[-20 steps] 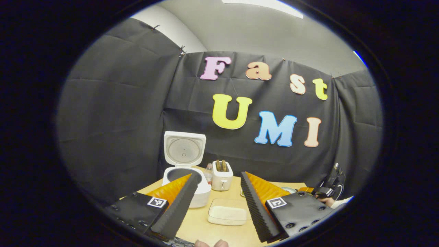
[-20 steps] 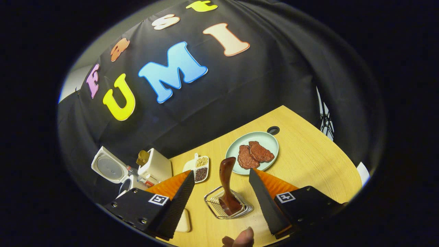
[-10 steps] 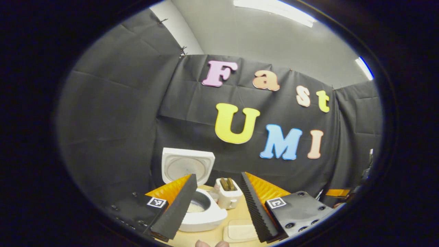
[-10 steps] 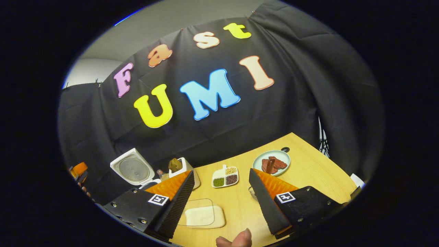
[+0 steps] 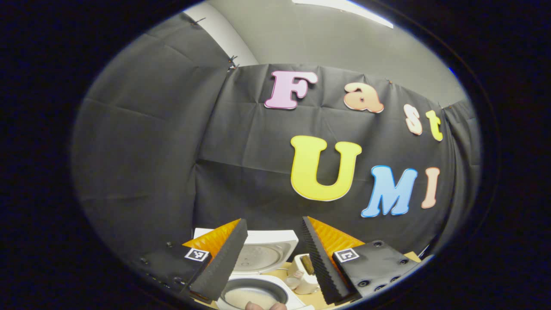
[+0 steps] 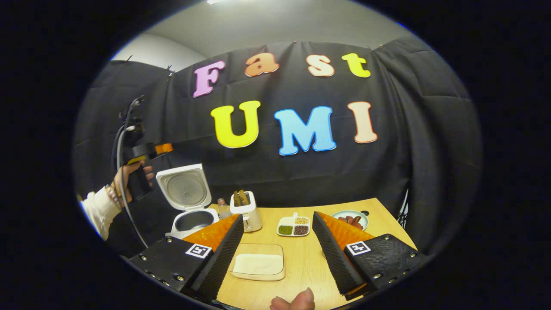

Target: Close the left gripper, press the button to open the rice cooker; take a wooden spoon from the chopstick holder with the right hand, scoop a spoonful of rice and pour it into the rice cooker, then put the wooden spoon back into the chopstick holder.

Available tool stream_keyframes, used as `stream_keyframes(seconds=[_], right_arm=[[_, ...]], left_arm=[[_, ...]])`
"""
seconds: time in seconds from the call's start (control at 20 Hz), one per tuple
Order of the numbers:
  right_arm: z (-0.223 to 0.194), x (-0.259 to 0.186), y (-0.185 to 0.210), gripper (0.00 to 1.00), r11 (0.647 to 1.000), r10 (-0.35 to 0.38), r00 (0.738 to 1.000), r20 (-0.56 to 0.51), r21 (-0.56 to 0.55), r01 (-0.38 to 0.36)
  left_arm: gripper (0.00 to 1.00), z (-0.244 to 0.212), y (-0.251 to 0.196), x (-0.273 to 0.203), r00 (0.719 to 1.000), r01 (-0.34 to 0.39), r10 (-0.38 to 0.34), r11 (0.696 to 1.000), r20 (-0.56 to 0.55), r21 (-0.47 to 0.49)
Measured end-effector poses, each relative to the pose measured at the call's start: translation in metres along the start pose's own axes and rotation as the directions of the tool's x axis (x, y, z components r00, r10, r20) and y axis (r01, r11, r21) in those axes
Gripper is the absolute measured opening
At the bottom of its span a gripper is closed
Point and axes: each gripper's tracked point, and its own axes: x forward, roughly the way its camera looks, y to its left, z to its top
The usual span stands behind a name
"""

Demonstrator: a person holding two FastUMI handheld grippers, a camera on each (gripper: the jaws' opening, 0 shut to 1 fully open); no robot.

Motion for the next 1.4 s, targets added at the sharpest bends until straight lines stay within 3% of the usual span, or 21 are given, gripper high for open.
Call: stream_keyframes(seconds=[0.05, 0.15, 0.35, 0.4, 0.45, 0.5, 0.55, 0.6, 0.7, 0.75, 0.8, 0.9, 1.05, 1.25, 1.4], right_arm=[[-0.003, 0.001, 0.004, 0.93, 1.000, 0.007, 1.000, -0.010, -0.023, -0.007], [-0.006, 0.002, 0.011, 0.98, 0.999, 0.009, 1.000, -0.016, -0.038, -0.010], [-0.013, 0.006, 0.021, 0.98, 0.999, 0.018, 0.999, -0.047, -0.029, -0.020], [-0.013, 0.007, 0.021, 0.93, 0.999, 0.020, 0.999, -0.051, -0.028, -0.021], [-0.013, 0.008, 0.022, 0.93, 0.999, 0.020, 0.998, -0.053, -0.025, -0.022], [-0.014, 0.009, 0.023, 0.98, 0.999, 0.022, 0.998, -0.060, -0.024, -0.023], [-0.016, 0.009, 0.024, 0.93, 0.999, 0.021, 0.998, -0.064, -0.025, -0.023], [-0.018, 0.008, 0.024, 0.98, 0.999, 0.021, 0.998, -0.067, -0.027, -0.023], [-0.027, 0.006, 0.025, 0.98, 1.000, 0.023, 0.997, -0.076, -0.020, -0.024], [-0.034, 0.005, 0.029, 0.93, 1.000, 0.029, 0.996, -0.087, -0.005, -0.030], [-0.041, 0.003, 0.033, 0.98, 0.999, 0.038, 0.994, -0.102, 0.012, -0.037], [-0.054, -0.004, 0.045, 0.98, 0.998, 0.064, 0.990, -0.128, 0.030, -0.061], [-0.060, -0.007, 0.052, 0.98, 0.996, 0.091, 0.986, -0.140, 0.025, -0.088], [-0.060, -0.012, 0.056, 0.98, 0.993, 0.115, 0.983, -0.142, 0.043, -0.110], [-0.063, -0.019, 0.056, 0.98, 0.992, 0.128, 0.980, -0.150, 0.042, -0.123]], left_arm=[[0.96, -0.005, 0.004, 0.020, 1.000, -0.018, 0.018, 1.000, -0.014, 0.006], [0.84, -0.022, 0.014, 0.054, 0.997, -0.053, 0.053, 0.999, -0.054, 0.013], [0.90, -0.046, 0.037, 0.113, 0.986, -0.129, 0.135, 0.989, -0.094, 0.069], [0.90, -0.048, 0.040, 0.124, 0.985, -0.137, 0.144, 0.988, -0.100, 0.076], [0.90, -0.054, 0.046, 0.132, 0.980, -0.152, 0.162, 0.984, -0.119, 0.088], [0.96, -0.067, 0.055, 0.140, 0.973, -0.165, 0.177, 0.982, -0.145, 0.091], [0.96, -0.083, 0.064, 0.143, 0.963, -0.179, 0.193, 0.980, -0.187, 0.091], [0.90, -0.095, 0.074, 0.139, 0.946, -0.209, 0.231, 0.971, -0.227, 0.114], [0.86, -0.088, 0.071, 0.141, 0.960, -0.182, 0.205, 0.974, -0.191, 0.133], [0.85, -0.089, 0.071, 0.137, 0.958, -0.182, 0.206, 0.975, -0.201, 0.131], [0.84, -0.092, 0.067, 0.133, 0.954, -0.172, 0.195, 0.978, -0.228, 0.119], [0.87, -0.099, 0.059, 0.108, 0.950, -0.154, 0.177, 0.982, -0.256, 0.110], [0.83, -0.112, 0.041, 0.055, 0.958, -0.130, 0.153, 0.986, -0.241, 0.109], [0.85, -0.162, 0.019, -0.015, 0.956, -0.098, 0.124, 0.989, -0.265, 0.108], [0.86, -0.230, 0.013, -0.058, 0.923, -0.081, 0.104, 0.994, -0.371, 0.078]])
